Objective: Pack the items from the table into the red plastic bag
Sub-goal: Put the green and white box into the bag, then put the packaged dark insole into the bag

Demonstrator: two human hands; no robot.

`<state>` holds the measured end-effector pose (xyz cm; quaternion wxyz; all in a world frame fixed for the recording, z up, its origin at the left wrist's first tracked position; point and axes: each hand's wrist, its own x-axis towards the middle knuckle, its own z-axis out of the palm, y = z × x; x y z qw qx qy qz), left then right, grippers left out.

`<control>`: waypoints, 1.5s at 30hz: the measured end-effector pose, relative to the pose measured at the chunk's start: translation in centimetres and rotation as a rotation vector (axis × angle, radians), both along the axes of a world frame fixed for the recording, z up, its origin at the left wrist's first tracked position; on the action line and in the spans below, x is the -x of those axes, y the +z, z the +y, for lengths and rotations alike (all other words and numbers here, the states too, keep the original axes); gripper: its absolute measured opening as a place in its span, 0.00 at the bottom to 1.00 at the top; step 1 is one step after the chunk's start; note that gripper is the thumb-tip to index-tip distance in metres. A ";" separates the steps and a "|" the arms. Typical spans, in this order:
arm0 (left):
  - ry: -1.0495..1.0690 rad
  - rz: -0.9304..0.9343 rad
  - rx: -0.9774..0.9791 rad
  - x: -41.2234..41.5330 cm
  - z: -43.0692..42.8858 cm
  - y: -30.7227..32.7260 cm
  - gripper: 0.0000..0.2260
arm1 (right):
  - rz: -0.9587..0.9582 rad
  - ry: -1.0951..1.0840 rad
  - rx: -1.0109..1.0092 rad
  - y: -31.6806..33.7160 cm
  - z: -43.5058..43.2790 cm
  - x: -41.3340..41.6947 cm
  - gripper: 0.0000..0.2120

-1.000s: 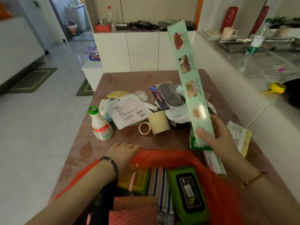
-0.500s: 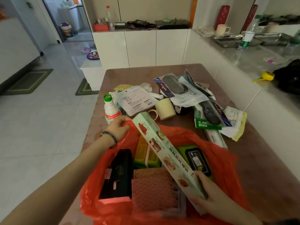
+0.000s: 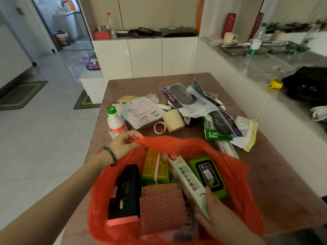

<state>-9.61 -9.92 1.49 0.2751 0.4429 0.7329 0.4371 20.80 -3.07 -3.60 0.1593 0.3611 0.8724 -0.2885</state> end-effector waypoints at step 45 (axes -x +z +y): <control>0.581 -1.088 0.141 -5.4 22.8 -4.1 0.17 | 0.609 -0.256 -0.031 3.3 31.9 21.0 0.28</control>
